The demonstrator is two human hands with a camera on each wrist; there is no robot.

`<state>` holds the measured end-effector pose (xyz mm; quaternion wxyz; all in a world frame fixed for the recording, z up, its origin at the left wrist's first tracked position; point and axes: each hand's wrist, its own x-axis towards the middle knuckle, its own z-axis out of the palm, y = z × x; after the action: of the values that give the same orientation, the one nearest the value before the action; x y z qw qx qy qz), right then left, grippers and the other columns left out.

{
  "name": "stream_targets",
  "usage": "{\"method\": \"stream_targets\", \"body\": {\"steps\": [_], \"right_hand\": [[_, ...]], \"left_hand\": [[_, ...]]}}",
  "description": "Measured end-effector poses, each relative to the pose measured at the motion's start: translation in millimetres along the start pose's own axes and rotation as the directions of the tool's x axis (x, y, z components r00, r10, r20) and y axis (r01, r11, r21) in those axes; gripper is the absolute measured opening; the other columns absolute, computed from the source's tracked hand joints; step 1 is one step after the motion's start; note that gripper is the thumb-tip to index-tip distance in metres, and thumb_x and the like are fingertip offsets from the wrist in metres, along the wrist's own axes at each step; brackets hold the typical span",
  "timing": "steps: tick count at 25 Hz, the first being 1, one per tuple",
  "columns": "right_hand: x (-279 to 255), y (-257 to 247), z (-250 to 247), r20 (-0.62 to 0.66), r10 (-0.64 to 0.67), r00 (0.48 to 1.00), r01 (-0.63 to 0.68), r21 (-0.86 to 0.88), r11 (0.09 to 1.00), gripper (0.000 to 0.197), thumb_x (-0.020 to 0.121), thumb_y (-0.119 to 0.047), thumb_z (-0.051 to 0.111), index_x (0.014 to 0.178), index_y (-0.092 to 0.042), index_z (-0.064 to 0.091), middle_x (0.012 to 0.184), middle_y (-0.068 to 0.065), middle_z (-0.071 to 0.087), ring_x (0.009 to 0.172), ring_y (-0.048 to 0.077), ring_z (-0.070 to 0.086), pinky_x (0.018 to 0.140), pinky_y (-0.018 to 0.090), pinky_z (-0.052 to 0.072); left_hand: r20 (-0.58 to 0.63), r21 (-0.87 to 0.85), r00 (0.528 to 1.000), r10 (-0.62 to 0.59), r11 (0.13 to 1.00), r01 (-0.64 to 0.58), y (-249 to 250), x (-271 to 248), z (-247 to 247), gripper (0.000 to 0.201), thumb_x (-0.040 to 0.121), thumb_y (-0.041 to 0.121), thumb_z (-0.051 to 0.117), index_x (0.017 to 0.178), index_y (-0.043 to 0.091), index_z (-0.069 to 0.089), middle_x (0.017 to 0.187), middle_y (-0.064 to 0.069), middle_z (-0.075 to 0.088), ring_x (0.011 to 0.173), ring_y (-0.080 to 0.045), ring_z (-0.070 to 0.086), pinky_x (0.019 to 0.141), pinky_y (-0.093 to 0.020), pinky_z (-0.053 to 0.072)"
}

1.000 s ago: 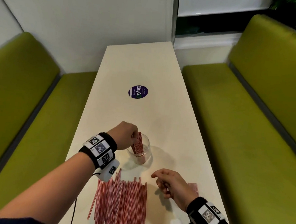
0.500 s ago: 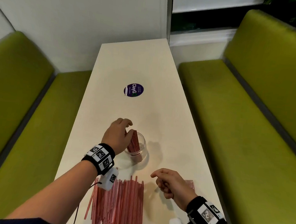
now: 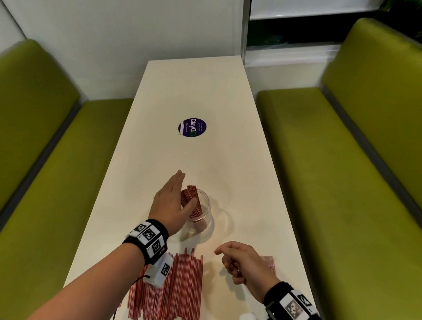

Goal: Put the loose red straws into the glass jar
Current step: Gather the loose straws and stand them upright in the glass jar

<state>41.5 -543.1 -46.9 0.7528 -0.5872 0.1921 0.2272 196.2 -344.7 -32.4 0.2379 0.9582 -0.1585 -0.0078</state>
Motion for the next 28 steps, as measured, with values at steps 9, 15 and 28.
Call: {"method": "stream_targets", "body": {"steps": [9,15,28], "right_hand": [[-5,-4,1,-0.016,-0.005,1.000,0.004,-0.065,0.998,0.017,0.097,-0.016,0.058,0.092,-0.009,0.072,0.061,-0.002,0.050,0.053,0.011,0.035,0.048,0.023,0.021],[-2,0,2,-0.033,0.008,0.999,-0.019,-0.367,0.930,0.018,0.095,-0.026,0.060,0.092,-0.010,0.068,0.067,0.001,0.062,0.052,0.011,0.046,0.051,0.026,0.037],[9,8,63,0.102,0.100,0.990,0.030,-0.833,0.552,0.008,0.090,-0.020,0.063,0.088,-0.013,0.063,0.077,0.007,0.067,0.066,0.023,0.068,0.059,0.030,0.055]], "left_hand": [[0.164,0.075,0.977,0.137,0.986,-0.151,12,6,2,0.073,0.094,0.062,0.040,0.155,0.028,0.021,0.165,0.004,0.019,0.153,-0.015,0.013,0.122,-0.045,0.020],[-0.173,-0.180,0.985,-0.016,0.983,-0.016,17,-32,-24,0.045,0.093,0.039,0.061,0.134,0.025,0.052,0.135,0.003,0.053,0.124,-0.016,0.044,0.104,-0.033,0.037],[0.317,0.114,0.945,-0.087,0.992,0.053,-10,-160,-3,0.055,0.080,0.059,0.059,0.129,0.035,0.056,0.125,0.021,0.051,0.118,-0.006,0.050,0.106,-0.029,0.043]]}}
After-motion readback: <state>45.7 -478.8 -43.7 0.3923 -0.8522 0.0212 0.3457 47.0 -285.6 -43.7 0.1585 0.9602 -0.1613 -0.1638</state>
